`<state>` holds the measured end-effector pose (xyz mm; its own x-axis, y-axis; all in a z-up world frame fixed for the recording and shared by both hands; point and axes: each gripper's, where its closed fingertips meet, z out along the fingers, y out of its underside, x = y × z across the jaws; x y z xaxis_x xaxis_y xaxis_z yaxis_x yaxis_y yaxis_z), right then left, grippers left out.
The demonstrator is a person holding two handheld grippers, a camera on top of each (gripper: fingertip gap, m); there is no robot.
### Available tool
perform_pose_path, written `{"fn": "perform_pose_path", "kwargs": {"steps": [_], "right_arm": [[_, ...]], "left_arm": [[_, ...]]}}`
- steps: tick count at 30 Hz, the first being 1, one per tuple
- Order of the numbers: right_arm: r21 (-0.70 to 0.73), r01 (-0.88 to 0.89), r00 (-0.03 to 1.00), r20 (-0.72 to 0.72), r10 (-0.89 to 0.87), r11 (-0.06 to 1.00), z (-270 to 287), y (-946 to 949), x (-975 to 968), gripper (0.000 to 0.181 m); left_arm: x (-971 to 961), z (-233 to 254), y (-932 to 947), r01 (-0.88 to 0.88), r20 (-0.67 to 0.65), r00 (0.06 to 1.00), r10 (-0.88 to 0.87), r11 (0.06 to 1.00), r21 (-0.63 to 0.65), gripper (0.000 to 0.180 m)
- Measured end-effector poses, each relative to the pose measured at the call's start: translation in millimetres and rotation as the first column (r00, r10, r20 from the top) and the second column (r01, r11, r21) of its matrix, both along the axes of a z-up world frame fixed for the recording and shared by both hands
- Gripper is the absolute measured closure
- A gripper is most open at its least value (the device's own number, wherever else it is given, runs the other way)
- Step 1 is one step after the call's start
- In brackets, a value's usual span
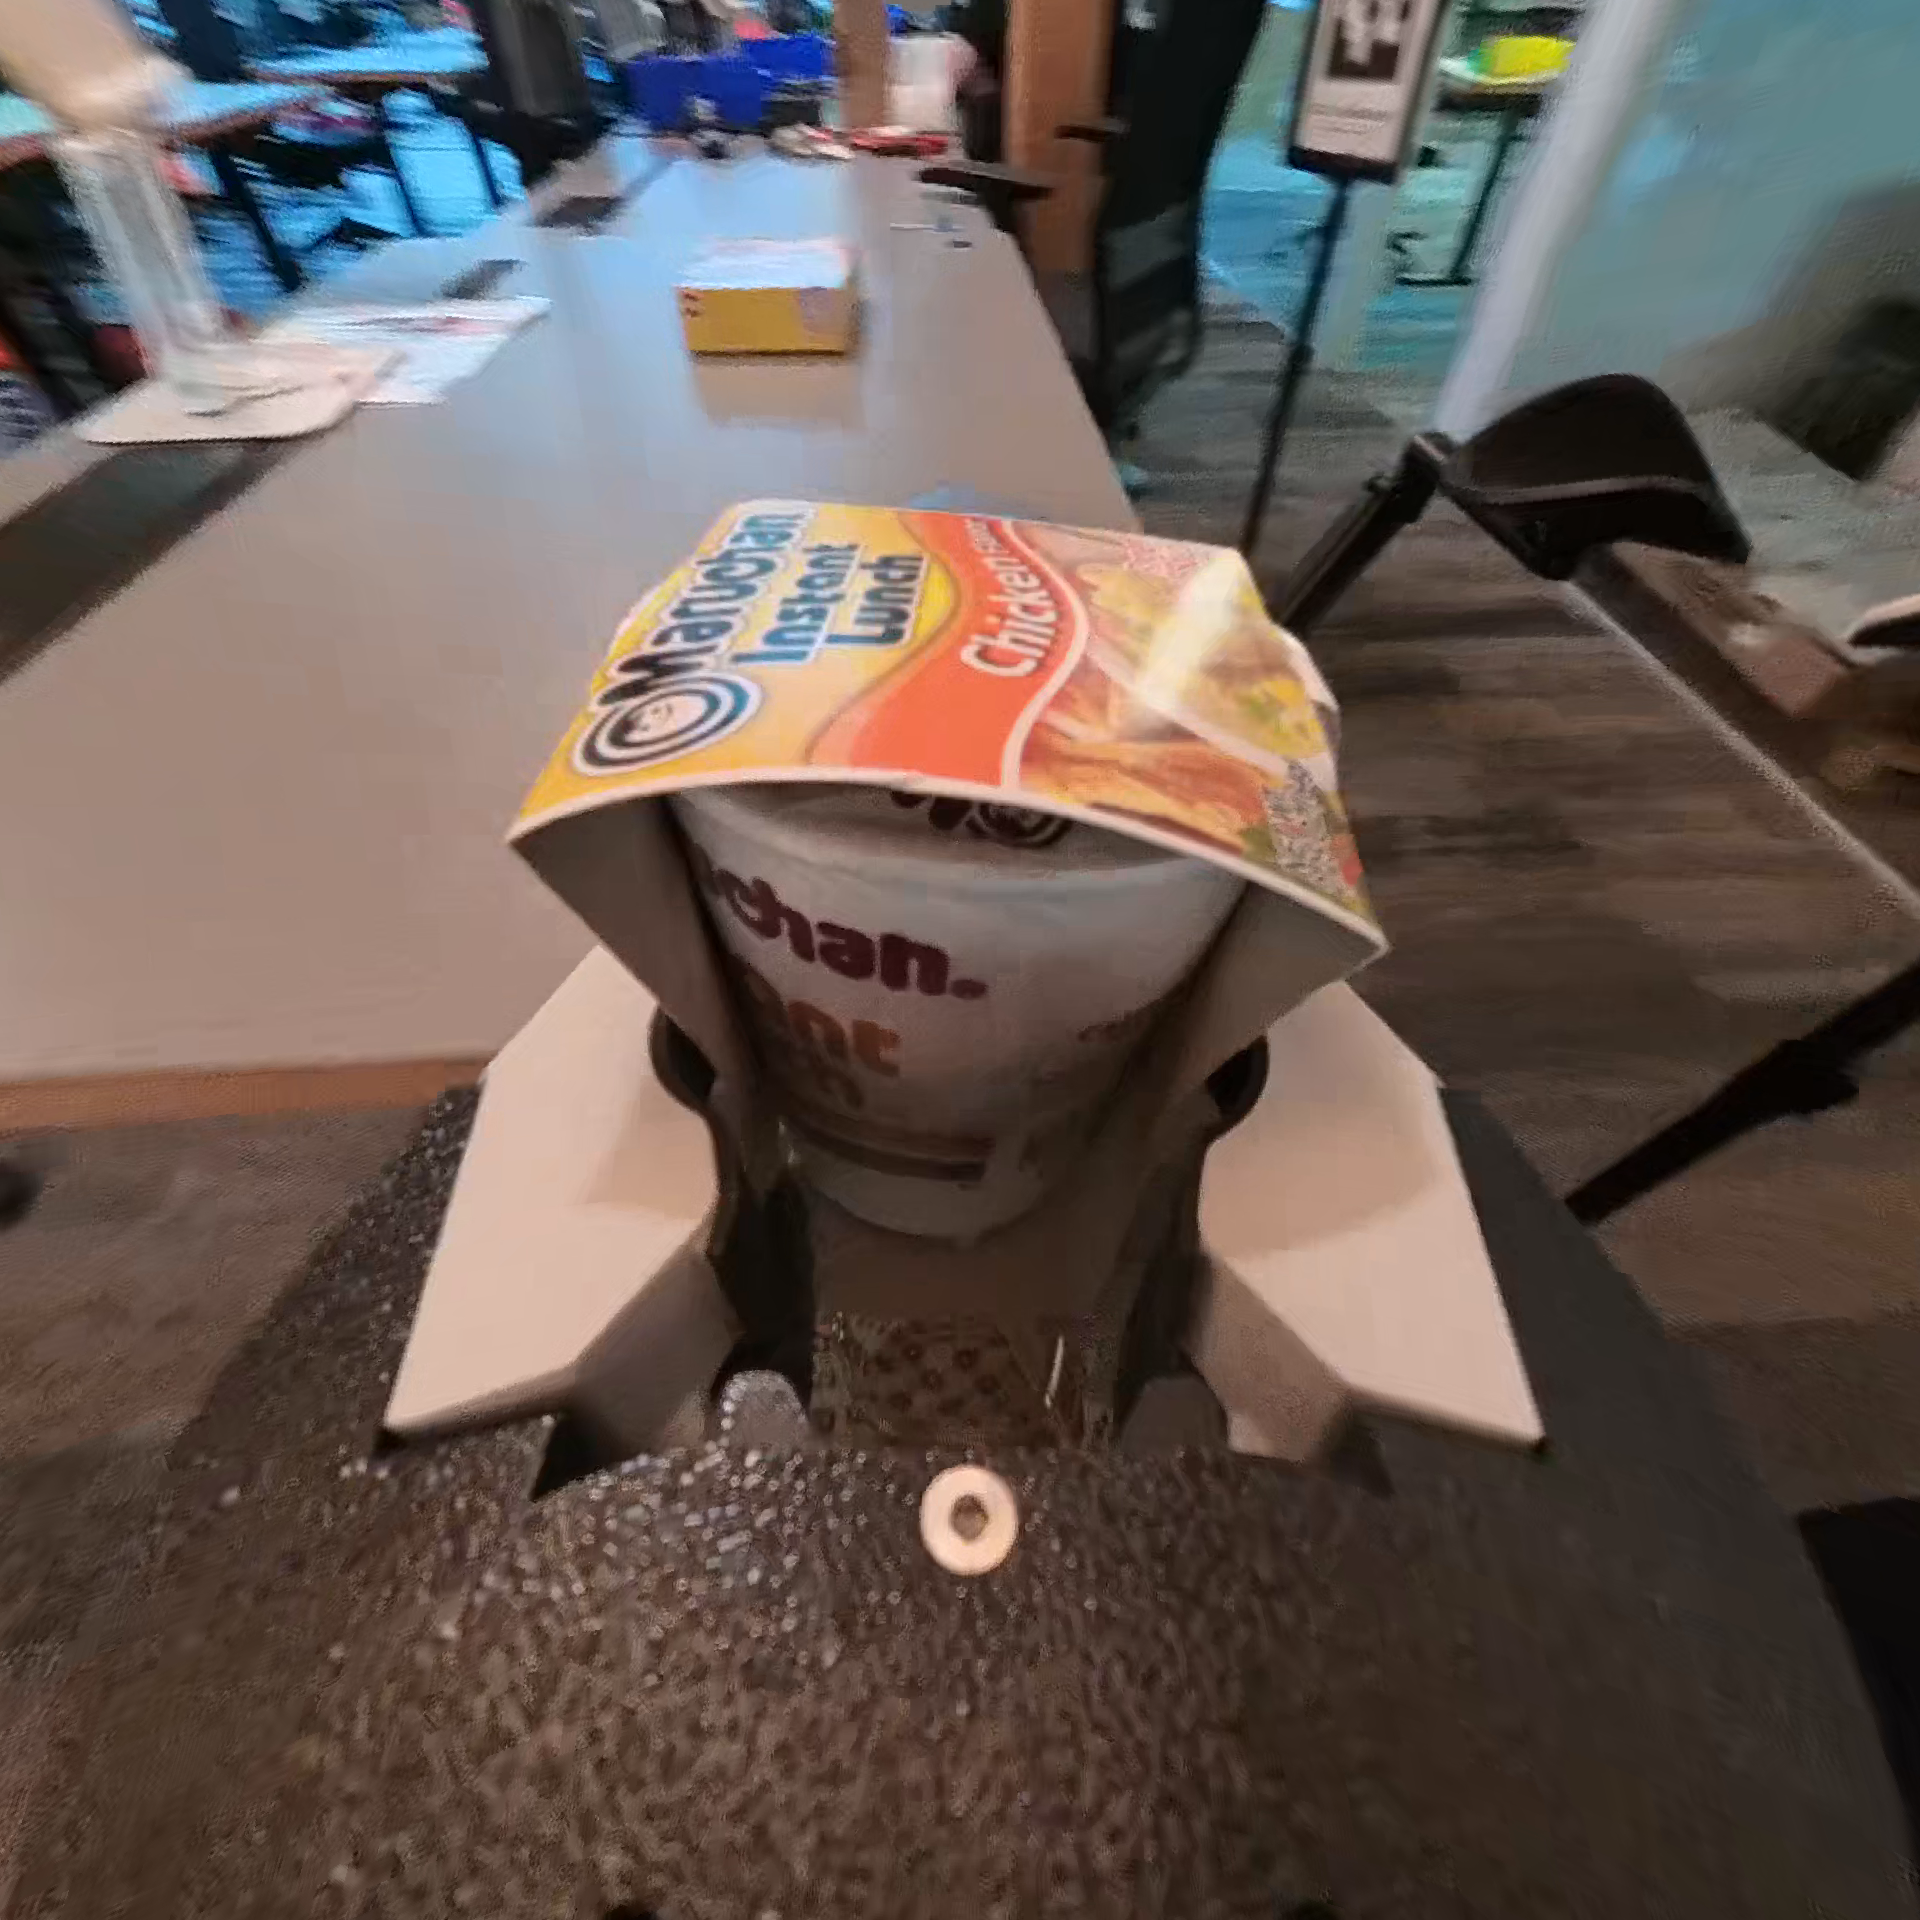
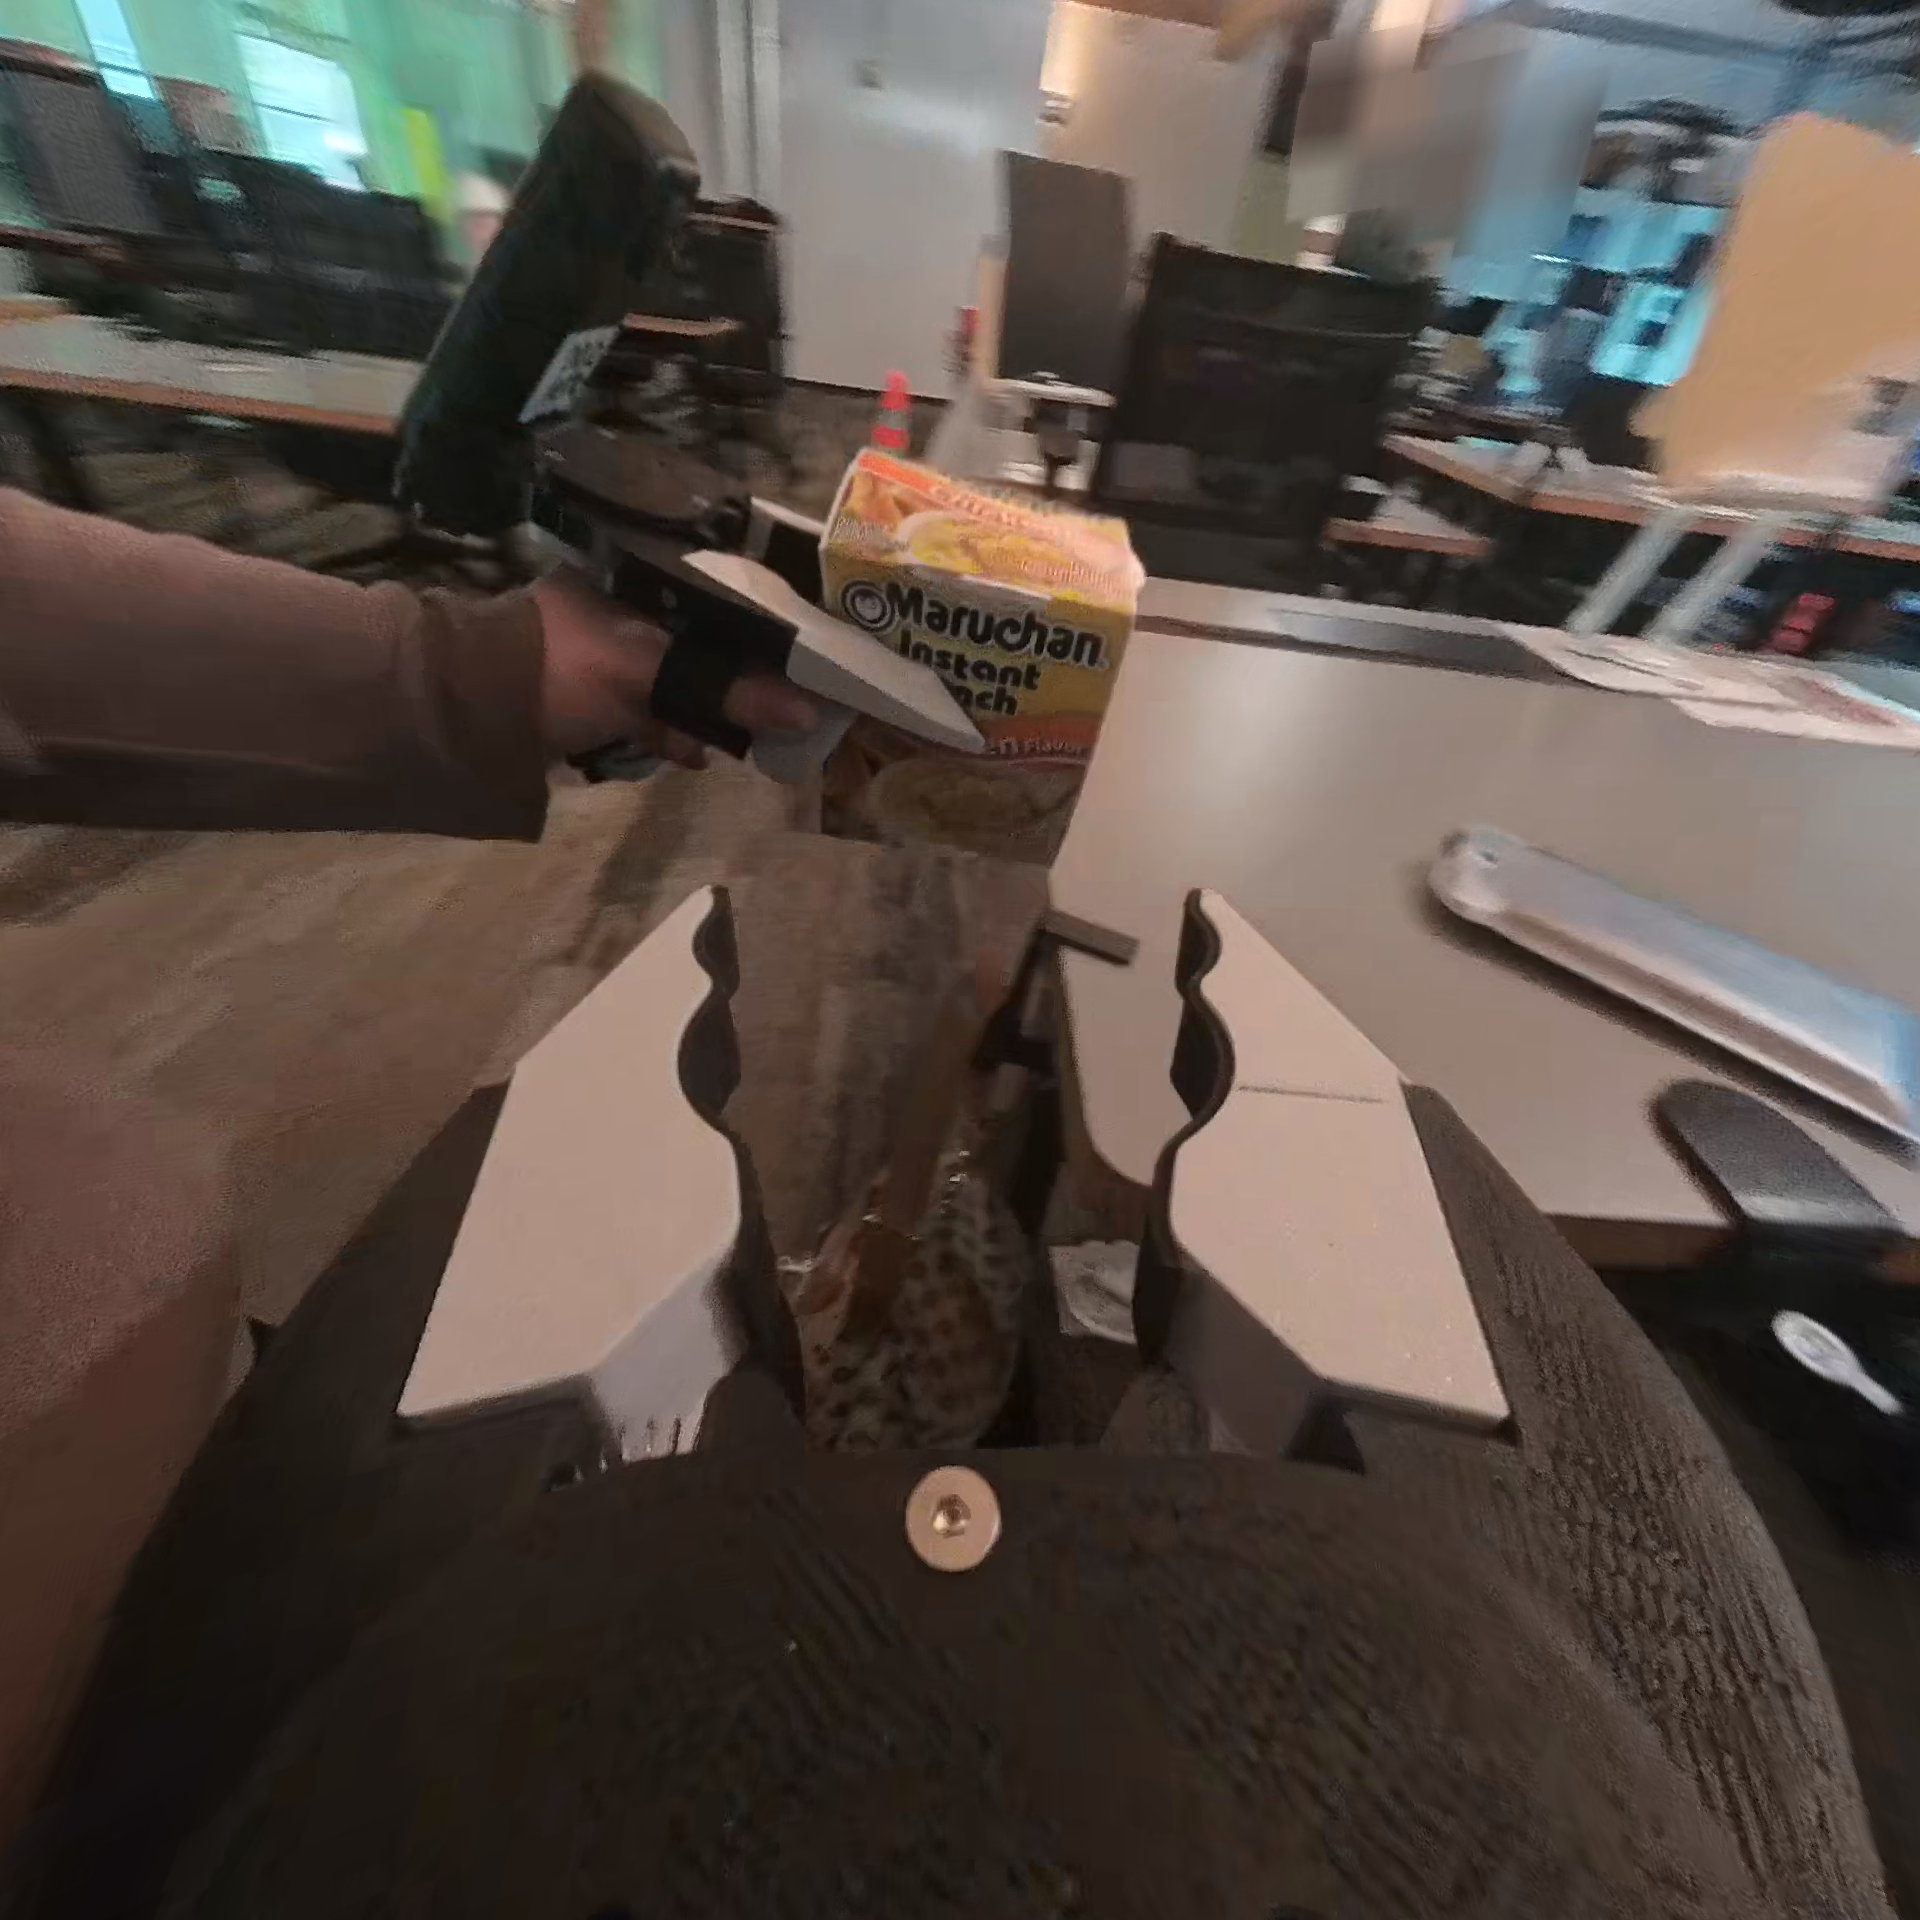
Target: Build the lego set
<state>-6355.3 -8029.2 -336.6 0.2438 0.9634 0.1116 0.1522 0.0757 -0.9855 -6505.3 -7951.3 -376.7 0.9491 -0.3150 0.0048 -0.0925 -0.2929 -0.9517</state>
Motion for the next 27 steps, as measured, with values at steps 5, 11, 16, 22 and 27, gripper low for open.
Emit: {"fn": "perform_pose_path", "kwargs": {"steps": [5,11,16,22,27], "right_arm": [[0.011,0.231,0.973,0.016,-0.231,0.973,11.7,32.2,-36.7,0.096],[0.001,0.478,0.879,-0.003,-0.478,0.879,17.3,50.6,-36.5,0.096],[-0.012,0.567,0.823,0.047,-0.566,0.823,4.6,43.6,-30.2,0.097],[-0.01,0.605,0.794,0.088,-0.602,0.796,0.4,28.0,-19.2,0.096],[-0.094,0.498,0.863,0.153,-0.482,0.862,-42.4,12.9,-35.8,0.101]], "left_arm": [[-12.3,-19.3,72.0,0.215,-0.016,0.976,-0.217,0.974,-0.071,0.086],[-17.5,-40.1,128.6,0.314,-0.055,0.946,-0.32,0.946,-0.085,0.086],[-13.0,-50.0,149.7,0.349,-0.023,0.936,-0.35,0.936,-0.045,0.086],[-16.4,-59.1,158.7,0.312,0.018,0.95,-0.311,0.949,-0.046,0.057],[-45.4,-55.4,128.6,0.259,0.027,0.966,-0.258,0.965,-0.041,0.034]]}}
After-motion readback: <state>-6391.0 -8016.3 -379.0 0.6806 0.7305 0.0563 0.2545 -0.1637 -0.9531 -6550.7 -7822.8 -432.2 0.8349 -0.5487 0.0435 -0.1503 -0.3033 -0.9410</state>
